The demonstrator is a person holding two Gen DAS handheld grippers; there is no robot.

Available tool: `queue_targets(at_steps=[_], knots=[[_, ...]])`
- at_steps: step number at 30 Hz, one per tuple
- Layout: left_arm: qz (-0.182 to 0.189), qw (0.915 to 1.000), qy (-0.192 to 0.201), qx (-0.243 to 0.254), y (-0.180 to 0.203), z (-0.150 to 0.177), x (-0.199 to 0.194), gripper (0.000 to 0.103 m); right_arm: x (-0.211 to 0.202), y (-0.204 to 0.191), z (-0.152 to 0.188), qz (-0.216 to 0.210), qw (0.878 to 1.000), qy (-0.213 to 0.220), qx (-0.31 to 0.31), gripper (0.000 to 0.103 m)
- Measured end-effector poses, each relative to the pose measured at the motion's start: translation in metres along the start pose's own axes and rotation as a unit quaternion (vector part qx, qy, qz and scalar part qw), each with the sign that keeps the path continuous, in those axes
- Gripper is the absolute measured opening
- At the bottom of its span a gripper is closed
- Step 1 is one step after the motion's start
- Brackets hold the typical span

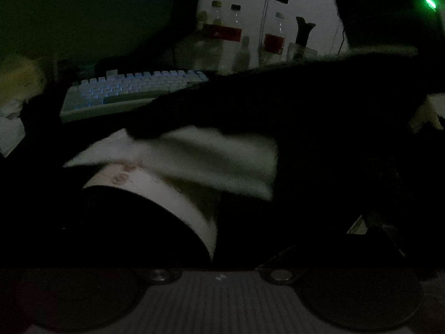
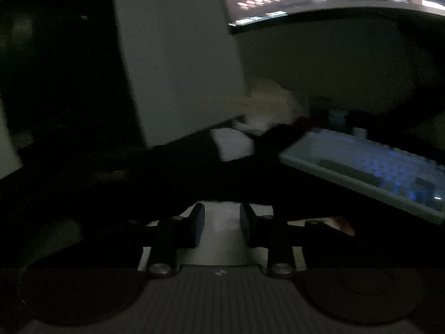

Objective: Clean container
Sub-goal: 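Sweep the paper towel over the thermos toward its base with the right gripper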

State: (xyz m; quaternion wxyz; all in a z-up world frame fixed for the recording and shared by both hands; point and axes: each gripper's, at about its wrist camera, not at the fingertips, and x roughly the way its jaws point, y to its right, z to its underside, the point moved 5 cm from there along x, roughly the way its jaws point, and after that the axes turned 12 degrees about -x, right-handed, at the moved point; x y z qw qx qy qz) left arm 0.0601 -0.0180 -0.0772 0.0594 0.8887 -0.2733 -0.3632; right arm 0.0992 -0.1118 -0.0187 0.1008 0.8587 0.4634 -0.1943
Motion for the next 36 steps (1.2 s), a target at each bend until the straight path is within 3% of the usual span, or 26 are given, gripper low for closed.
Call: queue_targets(at_steps=[3,6,8,10,14,17,23,26,28,32,36], knots=[[0.002,1.0,0.0,0.003,0.0,0.0,-0.001,0.103,-0.004,0.012,0.004,0.006,1.0,0.007,0.015,0.032],[0.002,1.0,-0.002,0.004,0.0,0.0,0.0,0.103,-0.004,0.033,0.006,0.085,0.996,-0.012,0.018,0.032],[0.0,1.0,-0.002,0.003,0.001,0.0,0.001,0.103,-0.004,0.039,0.006,0.106,0.994,-0.019,0.029,0.032],[-0.002,1.0,-0.003,0.004,0.003,0.0,0.002,0.103,-0.004,0.032,0.004,0.093,0.995,-0.017,0.031,0.032],[-0.006,1.0,-0.006,0.003,0.003,0.0,0.003,0.103,-0.006,-0.001,0.0,0.01,1.0,0.005,0.019,0.032],[-0.008,0.9999,-0.006,0.002,0.004,0.0,0.003,0.103,-0.008,-0.009,0.0,-0.012,1.0,0.01,0.012,0.032],[-0.011,0.9999,-0.006,0.003,0.004,-0.001,0.004,0.103,-0.006,0.03,0.007,0.09,0.996,-0.002,0.024,0.032],[-0.017,0.9998,-0.008,-0.001,0.0,-0.004,0.007,0.103,0.0,0.039,0.007,0.119,0.992,-0.002,0.036,0.032],[-0.022,0.9997,-0.006,-0.009,-0.004,-0.008,0.009,0.103,0.004,0.029,0.005,0.11,0.994,0.004,0.029,0.034],[-0.018,0.9995,-0.004,-0.026,-0.013,-0.014,0.01,0.103,0.011,0.003,0.0,0.022,0.999,0.027,0.004,0.034],[-0.019,0.9993,-0.004,-0.032,-0.016,-0.017,0.011,0.103,0.019,0.017,-0.001,0.036,0.999,0.024,0.012,0.034]])
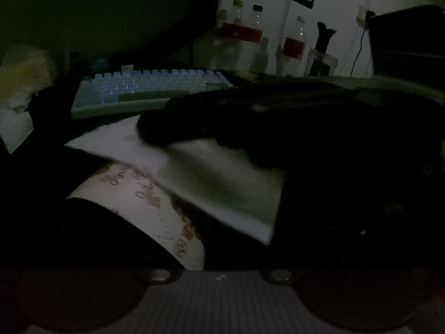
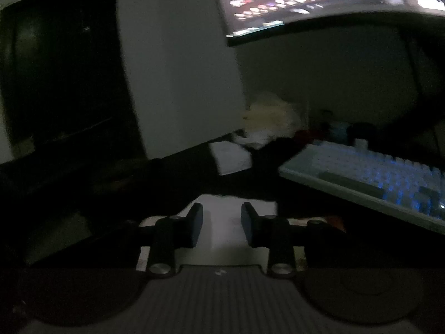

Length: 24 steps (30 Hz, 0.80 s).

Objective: Clean container
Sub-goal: 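Sweep the paper towel over the thermos toward its base with the right gripper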

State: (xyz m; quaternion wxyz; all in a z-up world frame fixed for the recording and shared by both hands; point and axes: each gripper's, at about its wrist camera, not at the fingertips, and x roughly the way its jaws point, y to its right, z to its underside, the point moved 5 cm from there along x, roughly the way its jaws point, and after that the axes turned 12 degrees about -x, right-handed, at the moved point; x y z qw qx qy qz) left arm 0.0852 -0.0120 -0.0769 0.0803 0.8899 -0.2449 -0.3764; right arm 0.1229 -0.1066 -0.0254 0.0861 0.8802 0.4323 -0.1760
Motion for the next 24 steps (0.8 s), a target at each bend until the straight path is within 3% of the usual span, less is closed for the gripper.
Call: queue_targets(at_steps=[3,6,8,11,14,16,19,20,22,24], knots=[[-0.002,1.0,0.001,-0.005,-0.002,-0.002,0.0,0.103,0.01,0.022,0.0,0.06,0.998,-0.022,0.009,0.034],[-0.016,0.9998,0.006,-0.011,-0.006,-0.007,-0.002,0.103,0.017,0.025,-0.001,0.08,0.996,-0.03,0.013,0.034],[-0.013,0.9996,0.011,-0.021,-0.011,-0.012,-0.005,0.103,0.019,0.015,-0.002,0.058,0.998,-0.028,0.007,0.035],[-0.004,0.9993,0.01,-0.037,-0.016,-0.015,-0.005,0.103,0.022,-0.003,-0.005,-0.014,1.0,-0.012,-0.001,0.034],[-0.006,0.9993,0.012,-0.034,-0.019,-0.015,-0.005,0.103,0.028,-0.002,-0.004,-0.029,1.0,-0.002,-0.006,0.034],[-0.007,0.9993,0.015,-0.033,-0.02,-0.013,-0.007,0.103,0.031,0.012,-0.002,-0.005,1.0,-0.002,0.015,0.034],[-0.006,0.9992,0.02,-0.034,-0.023,-0.012,-0.01,0.103,0.033,0.025,0.0,0.075,0.997,-0.017,0.003,0.034],[-0.003,0.9992,0.022,-0.033,-0.024,-0.011,-0.011,0.103,0.033,0.025,0.001,0.083,0.996,-0.015,0.005,0.034],[-0.001,0.9993,0.024,-0.03,-0.025,-0.01,-0.011,0.103,0.03,0.019,0.002,0.074,0.997,-0.008,0.007,0.035],[-0.004,0.9994,0.024,-0.023,-0.025,-0.009,-0.012,0.103,0.025,0.004,0.001,0.024,1.0,0.01,0.001,0.035]])
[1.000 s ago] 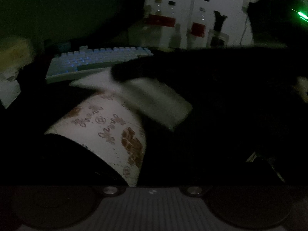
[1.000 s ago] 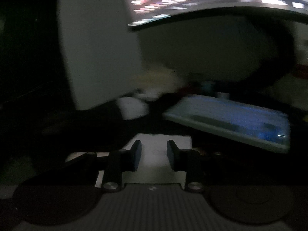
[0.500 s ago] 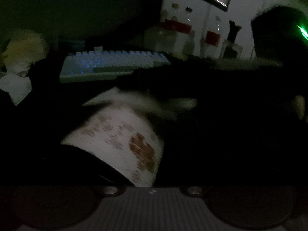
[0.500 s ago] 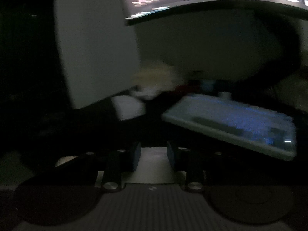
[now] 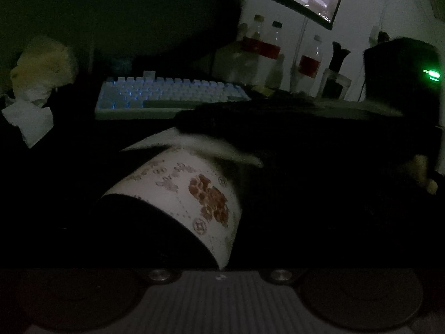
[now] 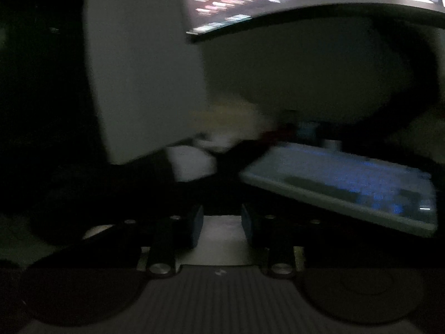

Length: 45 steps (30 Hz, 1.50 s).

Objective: Clean container
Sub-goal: 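Sweep the paper towel over the thermos toward its base with the right gripper, then turn the thermos in the left gripper while the right gripper wipes its body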

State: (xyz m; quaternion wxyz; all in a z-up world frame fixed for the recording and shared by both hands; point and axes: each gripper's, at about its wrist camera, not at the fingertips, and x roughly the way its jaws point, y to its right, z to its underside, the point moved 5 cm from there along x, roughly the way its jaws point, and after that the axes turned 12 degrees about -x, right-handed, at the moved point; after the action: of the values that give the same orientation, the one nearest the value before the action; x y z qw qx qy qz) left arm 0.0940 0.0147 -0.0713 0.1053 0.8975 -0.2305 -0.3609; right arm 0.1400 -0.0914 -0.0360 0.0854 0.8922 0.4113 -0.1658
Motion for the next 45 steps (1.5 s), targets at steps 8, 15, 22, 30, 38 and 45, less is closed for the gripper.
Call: queue_targets(at_steps=[8,15,22,30,38,45], knots=[[-0.007,0.9999,0.0,0.014,-0.004,-0.002,-0.006,0.103,-0.012,0.005,0.002,-0.031,0.999,0.014,0.005,0.035],[-0.053,0.9973,0.001,0.051,-0.004,0.007,-0.003,0.103,-0.024,-0.017,0.01,-0.054,0.998,0.025,-0.037,0.085],[-0.066,0.9959,0.012,0.06,-0.013,0.007,-0.001,0.103,-0.005,-0.005,0.034,-0.009,0.999,-0.019,-0.03,0.004],[-0.057,0.9978,0.025,0.024,-0.034,-0.004,0.001,0.103,-0.009,0.024,0.033,-0.016,0.997,-0.039,0.07,0.028],[-0.069,0.9967,0.031,0.03,-0.032,-0.003,0.004,0.103,0.011,0.036,0.041,-0.036,0.987,-0.105,0.113,0.051],[-0.085,0.9951,0.036,0.033,-0.032,-0.001,0.005,0.103,-0.004,0.042,0.044,-0.048,0.989,-0.062,0.127,0.003]])
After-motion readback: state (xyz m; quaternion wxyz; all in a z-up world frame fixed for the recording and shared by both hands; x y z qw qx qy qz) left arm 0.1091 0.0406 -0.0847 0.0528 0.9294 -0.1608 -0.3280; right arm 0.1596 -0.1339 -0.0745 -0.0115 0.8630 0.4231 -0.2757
